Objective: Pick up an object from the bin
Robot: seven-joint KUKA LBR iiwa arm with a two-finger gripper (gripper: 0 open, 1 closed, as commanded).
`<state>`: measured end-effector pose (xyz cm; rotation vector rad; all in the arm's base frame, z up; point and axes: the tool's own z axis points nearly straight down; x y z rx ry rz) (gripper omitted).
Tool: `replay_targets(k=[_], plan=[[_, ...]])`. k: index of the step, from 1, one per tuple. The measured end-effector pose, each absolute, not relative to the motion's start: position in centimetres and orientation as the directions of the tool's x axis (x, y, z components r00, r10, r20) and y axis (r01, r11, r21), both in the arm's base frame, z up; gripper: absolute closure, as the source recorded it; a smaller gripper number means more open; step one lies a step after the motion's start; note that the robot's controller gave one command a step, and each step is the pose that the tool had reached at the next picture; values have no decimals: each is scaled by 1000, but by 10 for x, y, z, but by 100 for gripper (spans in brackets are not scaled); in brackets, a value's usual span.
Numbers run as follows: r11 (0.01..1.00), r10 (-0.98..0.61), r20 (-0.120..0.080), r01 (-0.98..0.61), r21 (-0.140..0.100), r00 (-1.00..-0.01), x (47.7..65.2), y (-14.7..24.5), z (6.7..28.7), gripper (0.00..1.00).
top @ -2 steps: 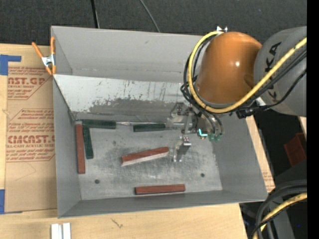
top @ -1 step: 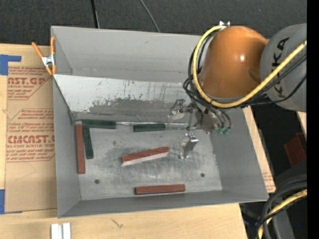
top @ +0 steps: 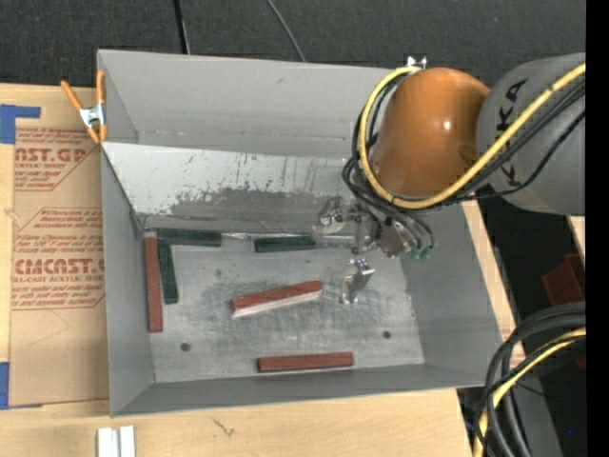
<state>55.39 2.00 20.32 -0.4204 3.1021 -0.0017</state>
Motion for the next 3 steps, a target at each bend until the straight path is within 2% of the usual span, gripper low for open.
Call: replay_targets(k=[1, 2, 3], plan=[[979, -203, -4, -203, 1, -979, 528, 18, 133, 0], [985, -172, -8, -172, 0, -985, 567, 50, 77, 100], [985, -172, -8, -172, 1, -985, 567, 50, 77, 100]])
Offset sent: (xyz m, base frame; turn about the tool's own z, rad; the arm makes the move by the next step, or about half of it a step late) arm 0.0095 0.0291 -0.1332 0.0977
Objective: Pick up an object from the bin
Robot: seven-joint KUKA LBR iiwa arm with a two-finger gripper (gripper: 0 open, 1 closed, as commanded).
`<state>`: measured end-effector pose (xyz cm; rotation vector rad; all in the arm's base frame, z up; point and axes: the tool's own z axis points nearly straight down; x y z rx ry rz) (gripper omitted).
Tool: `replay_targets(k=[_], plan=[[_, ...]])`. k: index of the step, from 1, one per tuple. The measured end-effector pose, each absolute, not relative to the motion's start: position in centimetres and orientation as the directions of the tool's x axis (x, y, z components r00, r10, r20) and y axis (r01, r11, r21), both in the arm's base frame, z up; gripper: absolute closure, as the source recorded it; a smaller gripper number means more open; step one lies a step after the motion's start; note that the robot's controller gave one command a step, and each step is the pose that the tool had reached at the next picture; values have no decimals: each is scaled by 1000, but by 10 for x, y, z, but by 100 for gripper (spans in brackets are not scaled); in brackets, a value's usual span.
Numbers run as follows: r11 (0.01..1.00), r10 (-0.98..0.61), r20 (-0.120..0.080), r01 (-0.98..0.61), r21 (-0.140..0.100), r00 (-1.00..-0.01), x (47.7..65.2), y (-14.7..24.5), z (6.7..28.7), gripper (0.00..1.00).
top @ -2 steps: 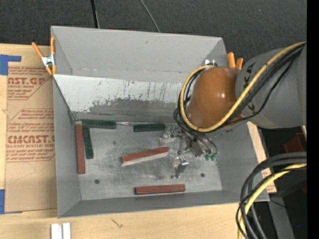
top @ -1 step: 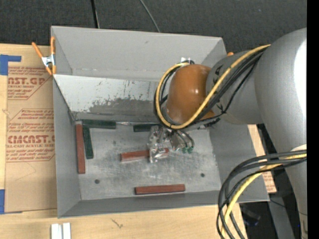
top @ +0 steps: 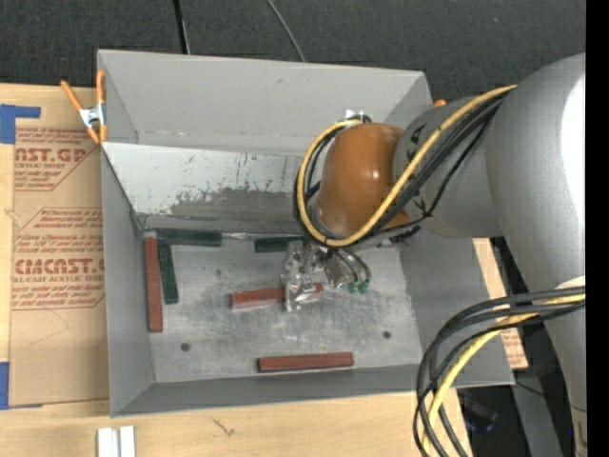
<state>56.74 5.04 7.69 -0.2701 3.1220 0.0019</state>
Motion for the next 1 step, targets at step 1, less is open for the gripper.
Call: replay_targets(k=[1], plan=[[976, -217, -3, -217, 0, -976, 581, 47, 204, 100]])
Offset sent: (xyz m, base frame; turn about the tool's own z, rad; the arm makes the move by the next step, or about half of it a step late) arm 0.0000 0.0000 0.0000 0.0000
